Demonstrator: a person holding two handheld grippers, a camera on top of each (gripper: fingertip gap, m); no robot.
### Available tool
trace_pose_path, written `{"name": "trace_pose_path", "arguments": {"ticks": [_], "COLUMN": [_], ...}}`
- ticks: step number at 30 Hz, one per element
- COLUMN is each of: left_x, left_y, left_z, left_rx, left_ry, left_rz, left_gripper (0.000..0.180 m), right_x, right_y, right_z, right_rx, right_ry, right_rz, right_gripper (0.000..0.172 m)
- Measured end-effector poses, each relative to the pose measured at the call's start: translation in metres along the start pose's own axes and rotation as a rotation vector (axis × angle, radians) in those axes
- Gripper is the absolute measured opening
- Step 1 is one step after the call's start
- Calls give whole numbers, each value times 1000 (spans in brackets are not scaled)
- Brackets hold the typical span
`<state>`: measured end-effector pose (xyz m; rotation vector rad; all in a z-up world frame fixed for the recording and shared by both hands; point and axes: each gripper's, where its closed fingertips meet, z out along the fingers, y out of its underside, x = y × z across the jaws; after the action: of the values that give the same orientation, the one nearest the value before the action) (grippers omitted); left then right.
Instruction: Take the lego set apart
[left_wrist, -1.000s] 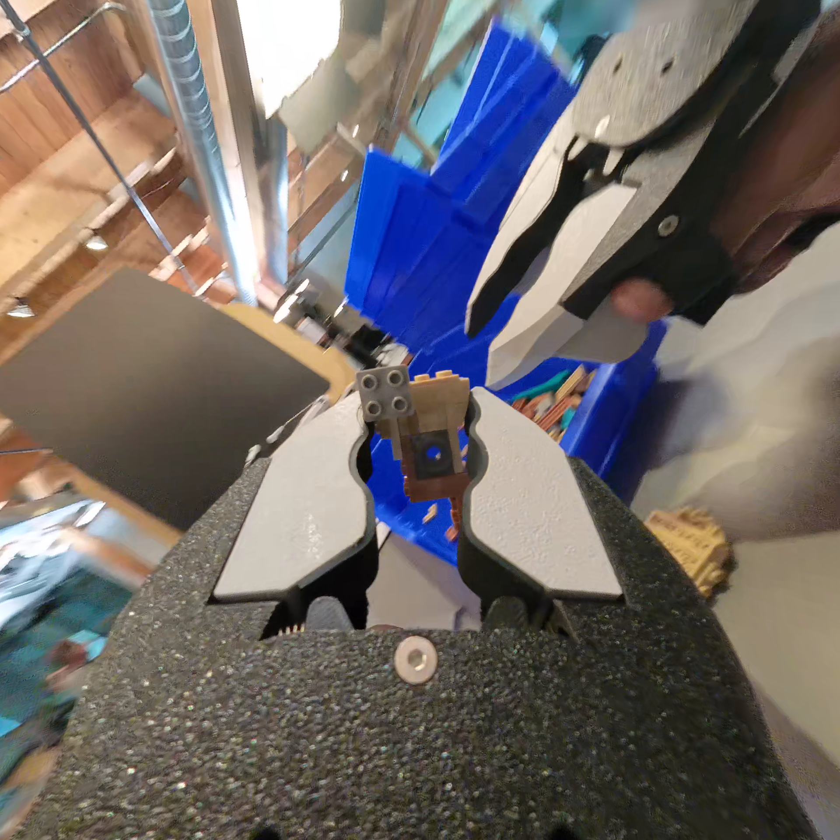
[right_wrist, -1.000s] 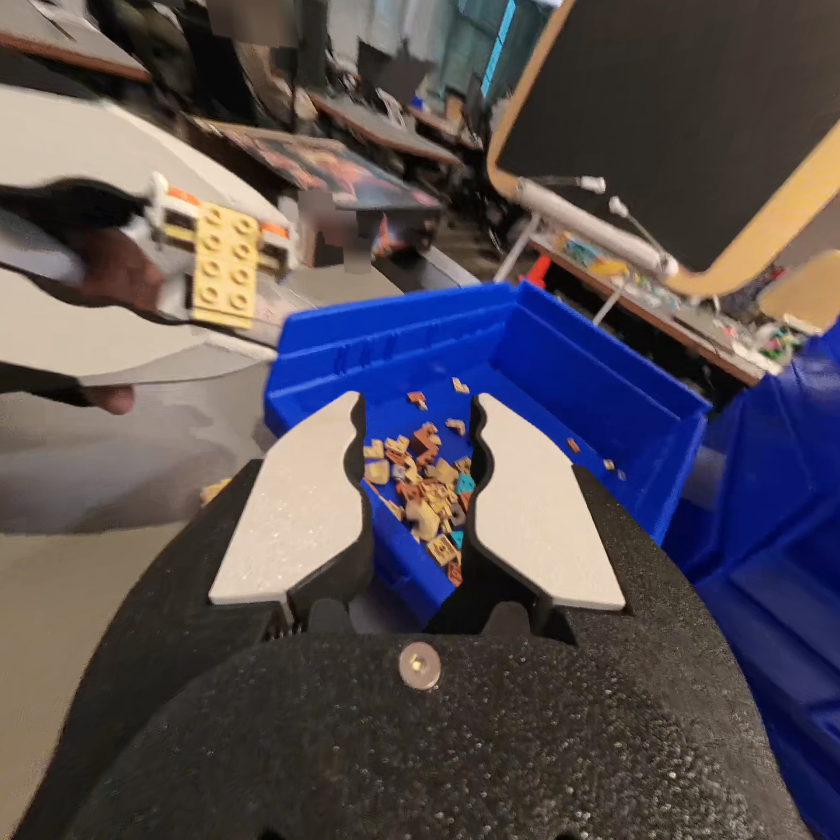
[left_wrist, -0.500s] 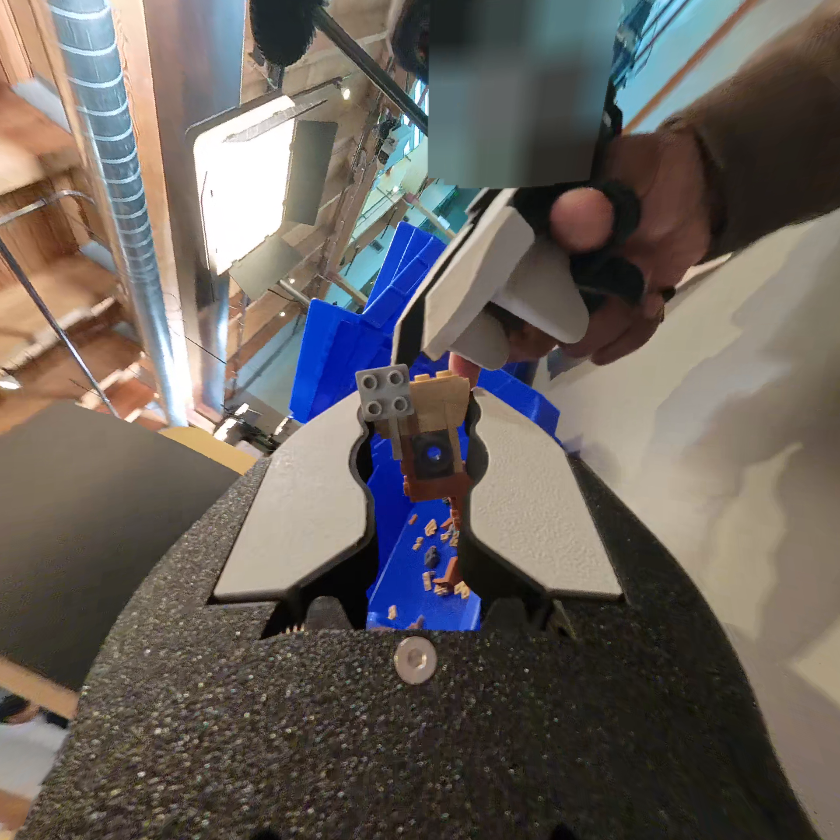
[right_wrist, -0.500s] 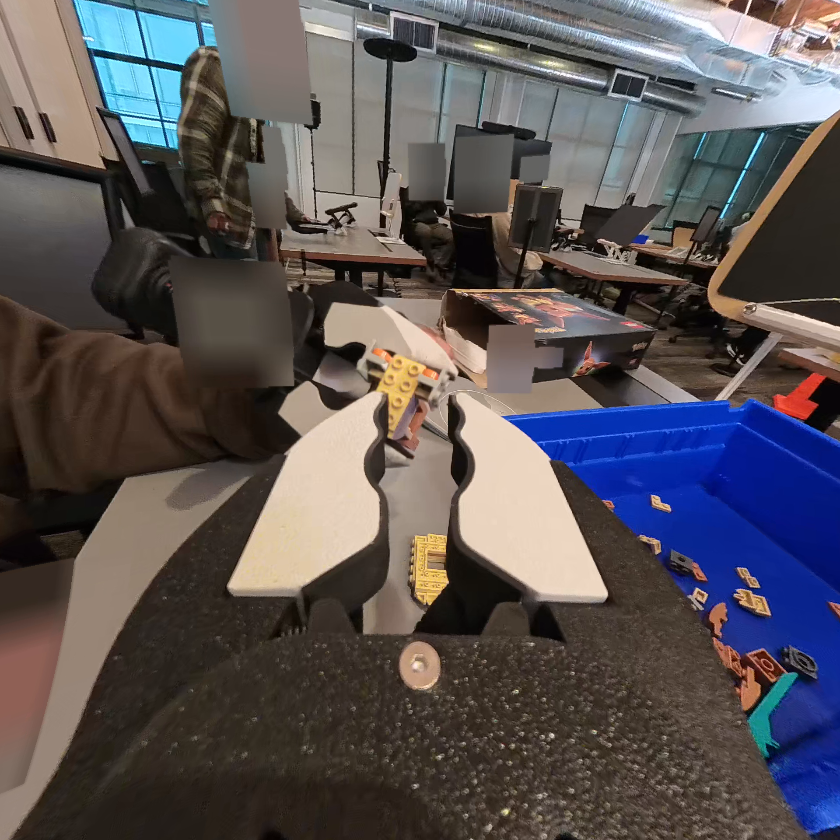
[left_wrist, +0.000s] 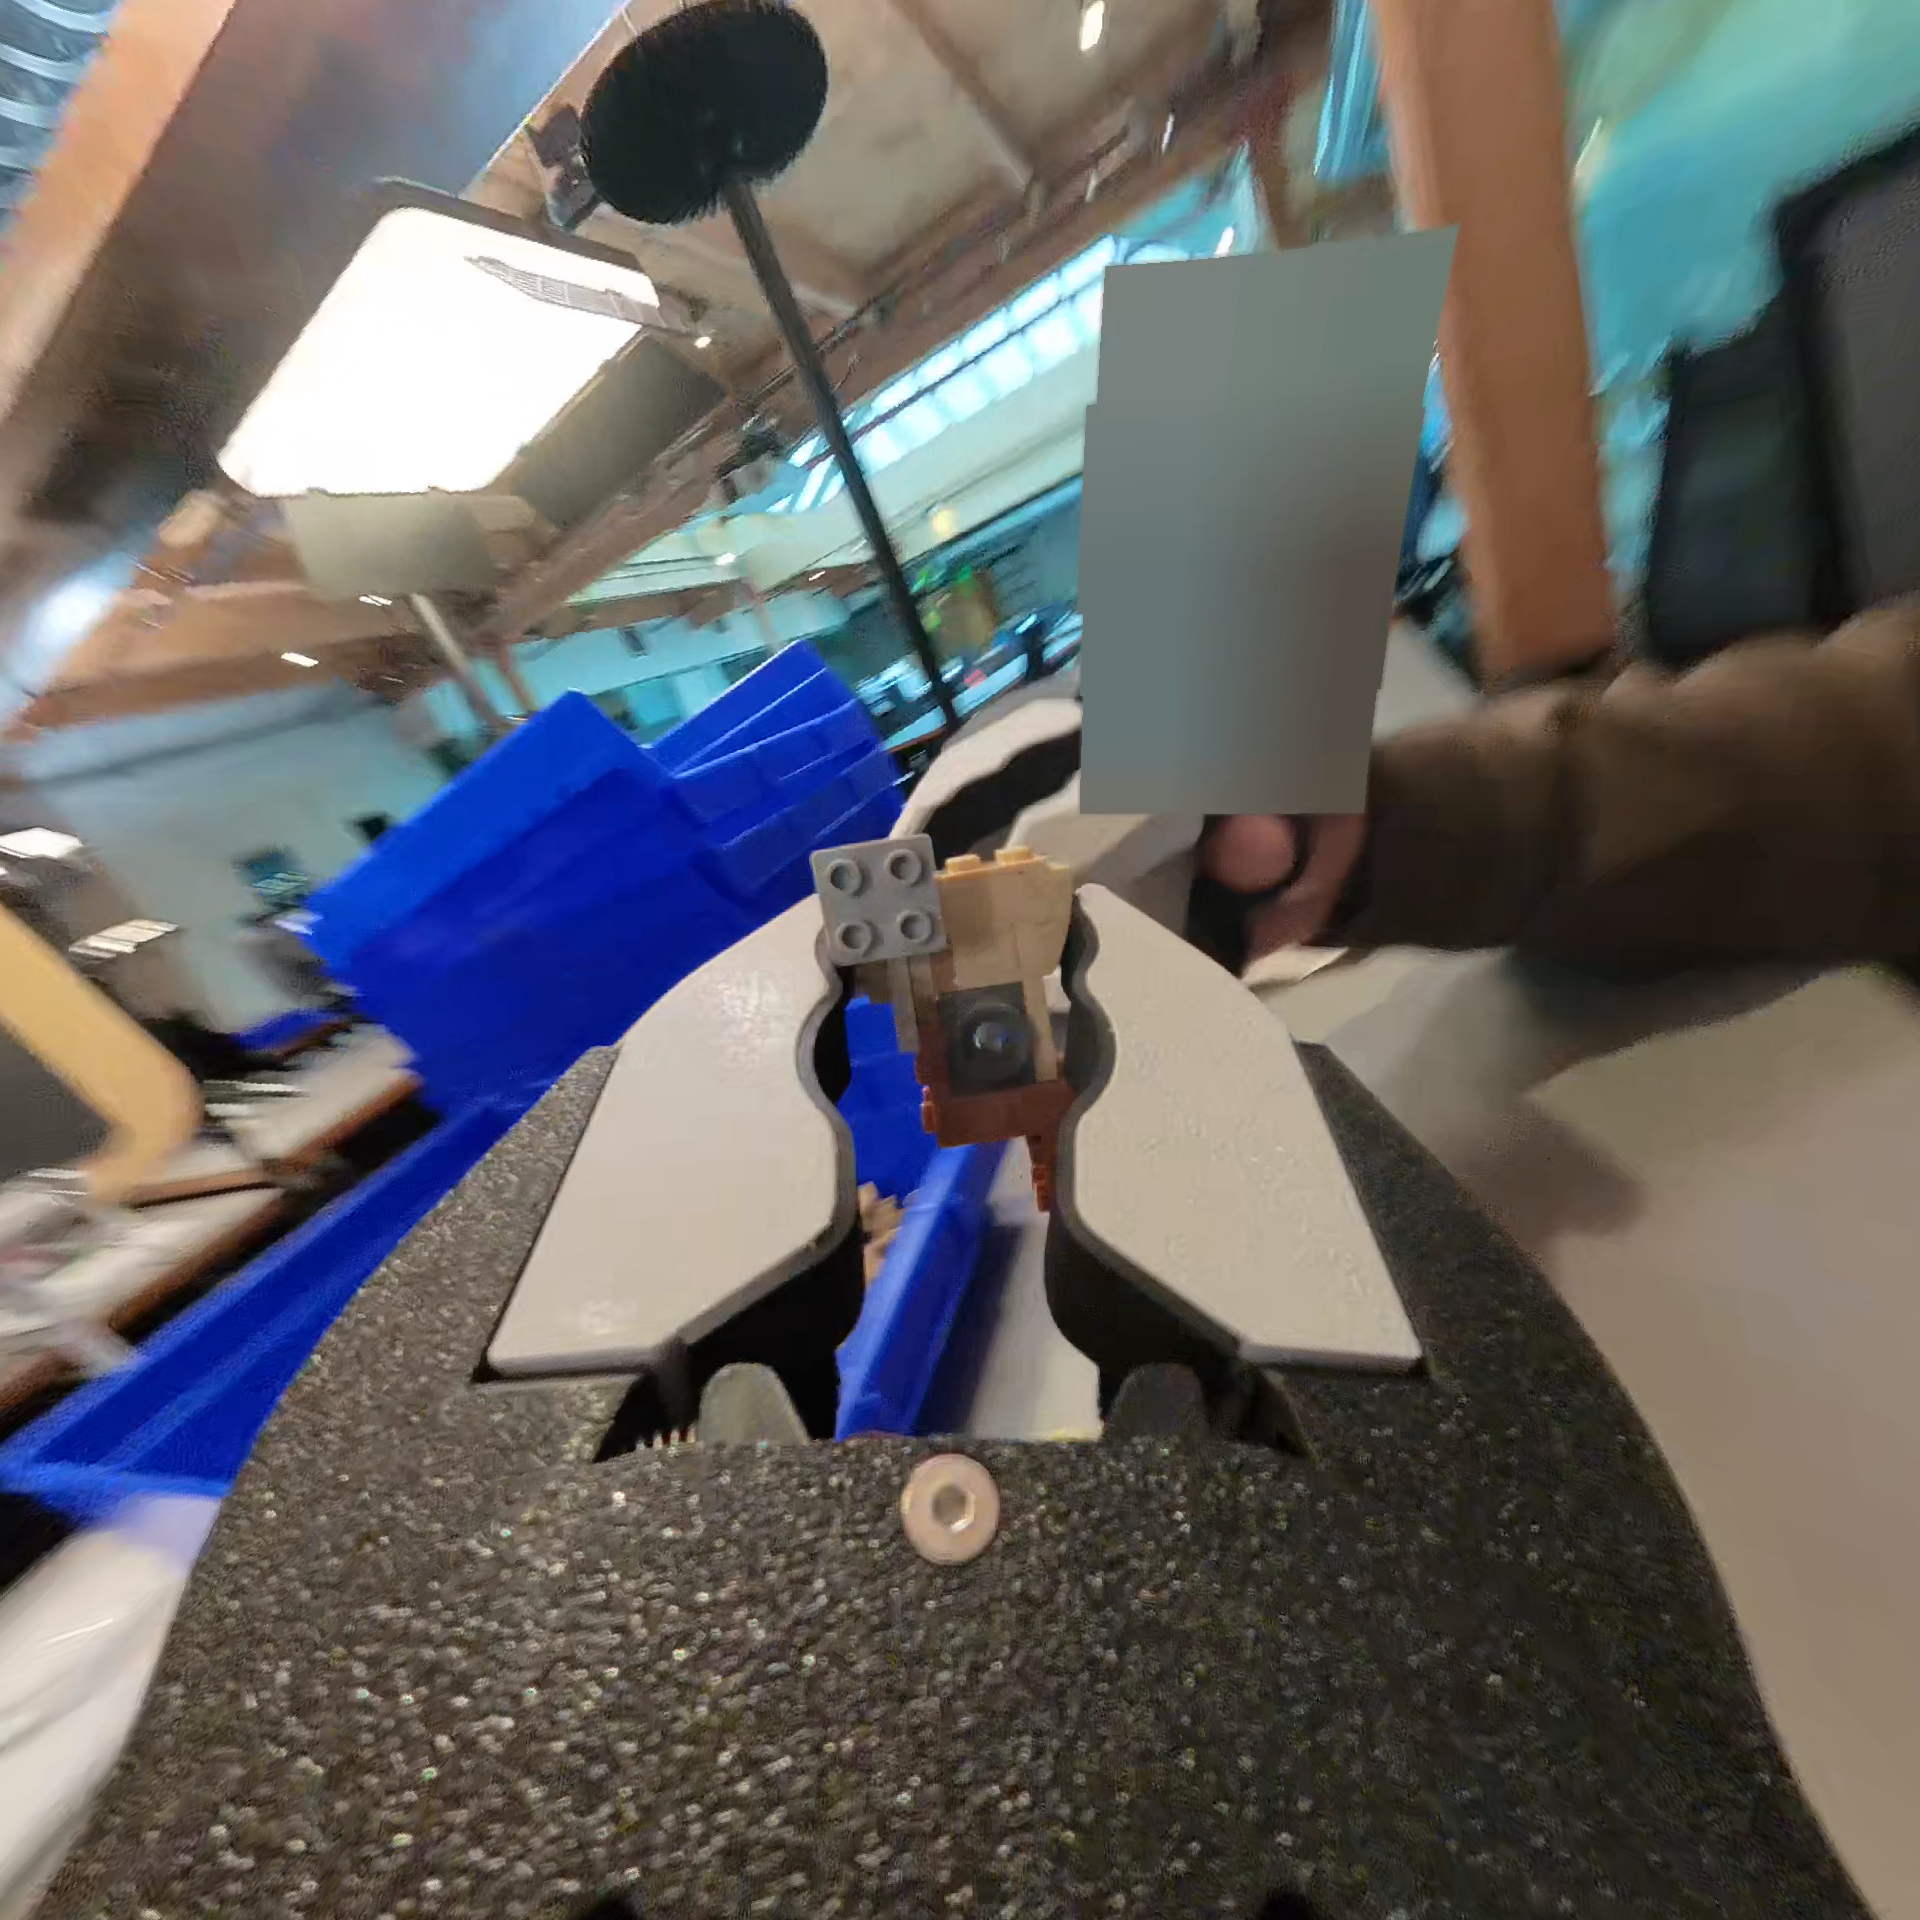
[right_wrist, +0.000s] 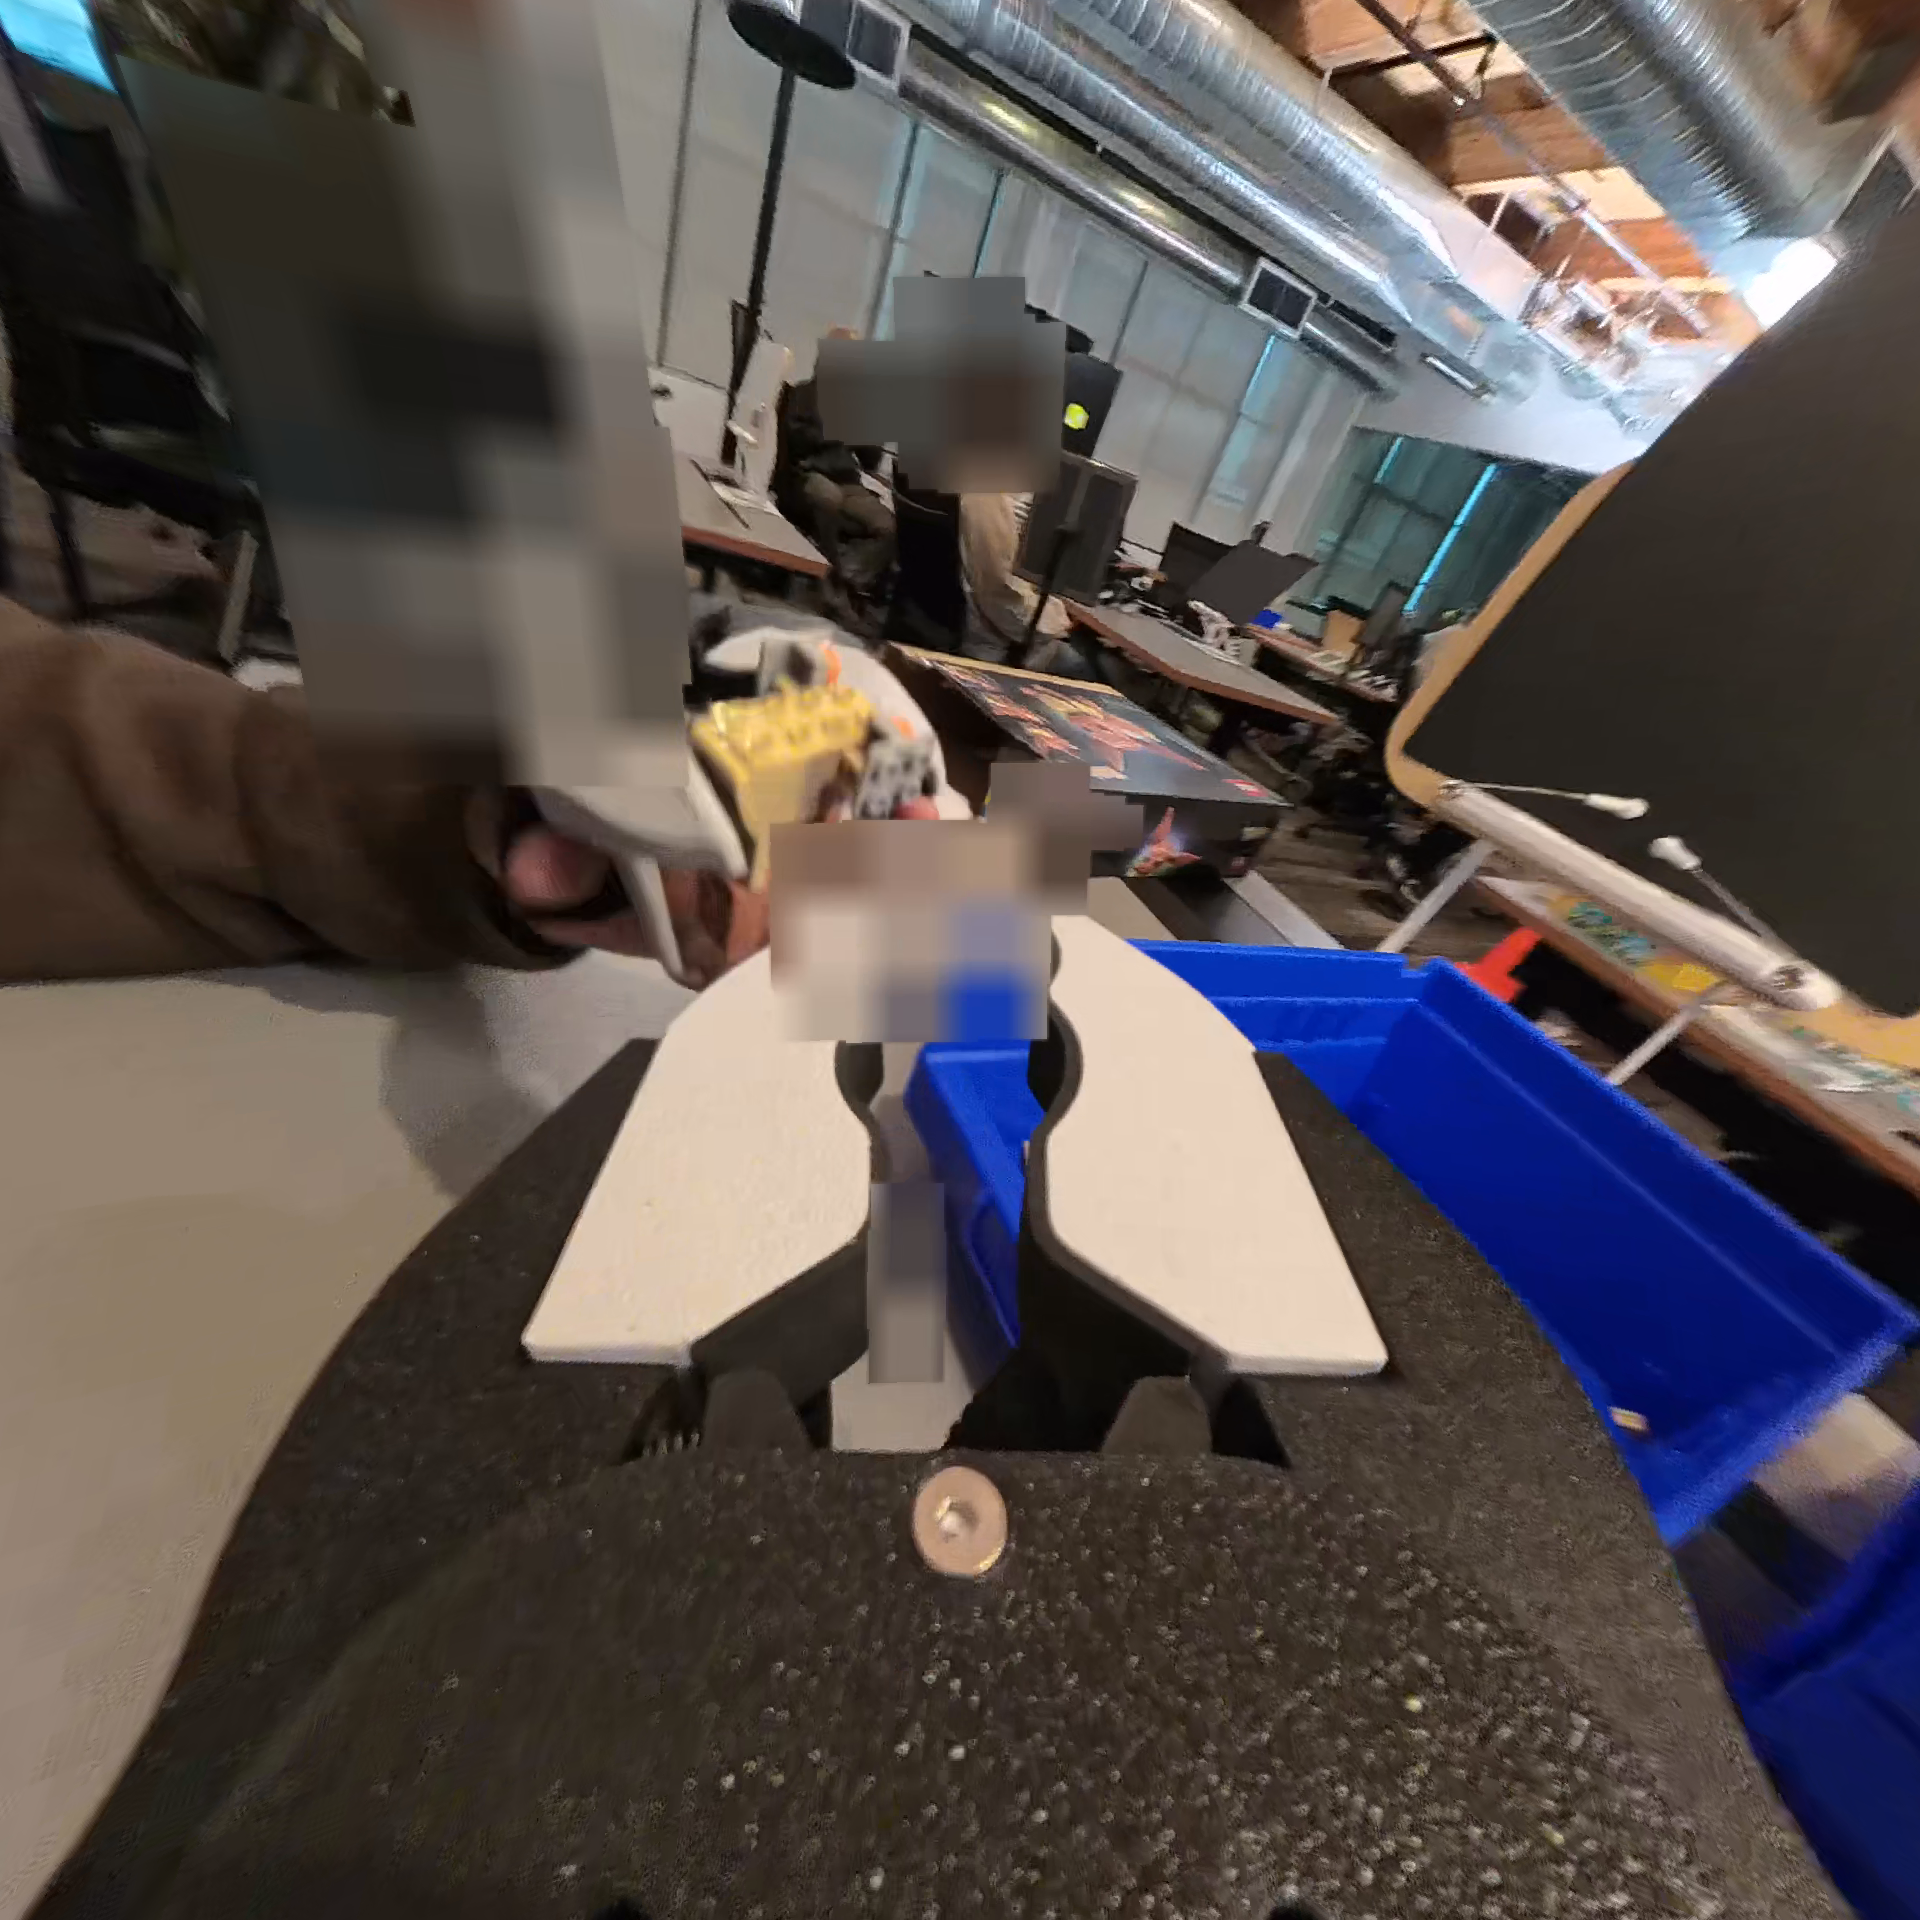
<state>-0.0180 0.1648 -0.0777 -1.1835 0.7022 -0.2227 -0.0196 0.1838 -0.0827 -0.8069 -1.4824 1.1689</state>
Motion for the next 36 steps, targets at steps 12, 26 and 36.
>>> {"name": "trace_pose_path", "arguments": {"ticks": [12,26,36], "left_x": [-38,-16,-9], "left_y": [-25,-37,-32], "left_z": [-19,-18,-13], "left_rx": [403,422,383], "left_ry": [32,147,162], "left_rz": [-708,-616,-587], "left_gripper": [38,38,38], "right_x": [-41,-54,-57], "right_y": [15,-9,-6], "right_z": [37,29,33], "right_rx": [-78,114,87], "right_ry": [90,-260,-194], "right_rz": [-242,378,222], "right_gripper": [31,16,9]}}
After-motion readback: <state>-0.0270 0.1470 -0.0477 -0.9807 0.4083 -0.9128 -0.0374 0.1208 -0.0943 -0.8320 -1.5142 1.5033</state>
